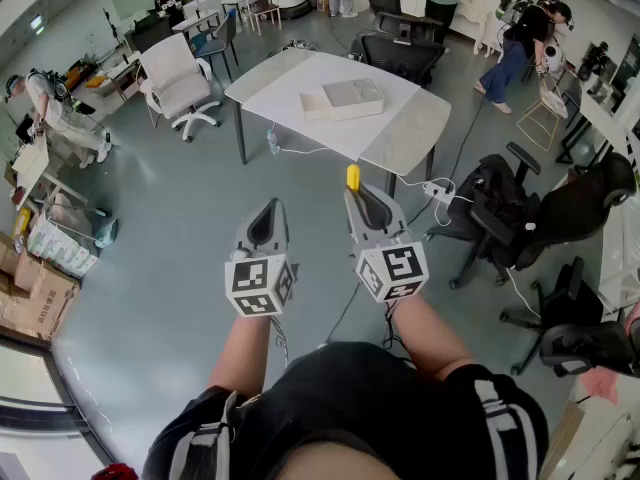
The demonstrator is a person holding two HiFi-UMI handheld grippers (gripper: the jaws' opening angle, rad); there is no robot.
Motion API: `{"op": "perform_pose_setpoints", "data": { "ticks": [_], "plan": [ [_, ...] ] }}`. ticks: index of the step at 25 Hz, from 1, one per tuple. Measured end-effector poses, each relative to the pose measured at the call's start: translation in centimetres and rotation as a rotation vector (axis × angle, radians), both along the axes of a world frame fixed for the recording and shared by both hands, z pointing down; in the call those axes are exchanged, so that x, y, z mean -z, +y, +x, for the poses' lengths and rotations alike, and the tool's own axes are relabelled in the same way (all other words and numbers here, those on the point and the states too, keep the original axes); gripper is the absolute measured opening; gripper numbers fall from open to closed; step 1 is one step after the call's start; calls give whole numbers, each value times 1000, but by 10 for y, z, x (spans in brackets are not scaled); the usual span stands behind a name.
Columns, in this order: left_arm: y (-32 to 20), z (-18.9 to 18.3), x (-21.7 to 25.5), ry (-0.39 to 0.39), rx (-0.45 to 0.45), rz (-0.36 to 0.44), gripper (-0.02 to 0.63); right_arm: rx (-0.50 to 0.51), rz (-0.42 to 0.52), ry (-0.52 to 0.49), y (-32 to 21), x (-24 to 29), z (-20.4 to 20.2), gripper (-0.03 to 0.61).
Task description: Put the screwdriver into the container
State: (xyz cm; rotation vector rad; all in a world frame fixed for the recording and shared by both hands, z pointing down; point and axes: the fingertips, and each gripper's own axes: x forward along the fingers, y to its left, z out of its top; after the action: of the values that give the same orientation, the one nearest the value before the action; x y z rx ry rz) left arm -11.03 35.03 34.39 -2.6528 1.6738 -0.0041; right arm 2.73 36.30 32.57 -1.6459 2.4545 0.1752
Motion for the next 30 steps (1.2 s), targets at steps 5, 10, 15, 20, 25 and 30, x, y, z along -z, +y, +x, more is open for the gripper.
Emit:
{"op": "perform_pose_setpoints", "data": {
  "ticks": [5, 10, 15, 20, 25, 30],
  "plan": [
    [-3, -3, -3, 9, -12, -12, 6, 7, -30, -3, -8, -4, -6, 66],
    [-10, -13, -6, 16, -19, -9, 6, 7, -39, 3, -15, -10, -16, 66],
    [-20, -30, -23, 42, -17, -30, 6, -3, -47, 22, -24, -18, -33, 66],
    [-31, -41, -27, 34, -20, -38, 6, -13, -55, 25, -36, -21, -41, 66],
    [-56, -33, -35, 23, -26, -50, 6, -17, -60, 6, -64, -28, -32, 66],
    [-104, -20, -42, 10, -32, -61, 6, -16, -62, -9, -115, -34, -20, 66]
  ]
}}
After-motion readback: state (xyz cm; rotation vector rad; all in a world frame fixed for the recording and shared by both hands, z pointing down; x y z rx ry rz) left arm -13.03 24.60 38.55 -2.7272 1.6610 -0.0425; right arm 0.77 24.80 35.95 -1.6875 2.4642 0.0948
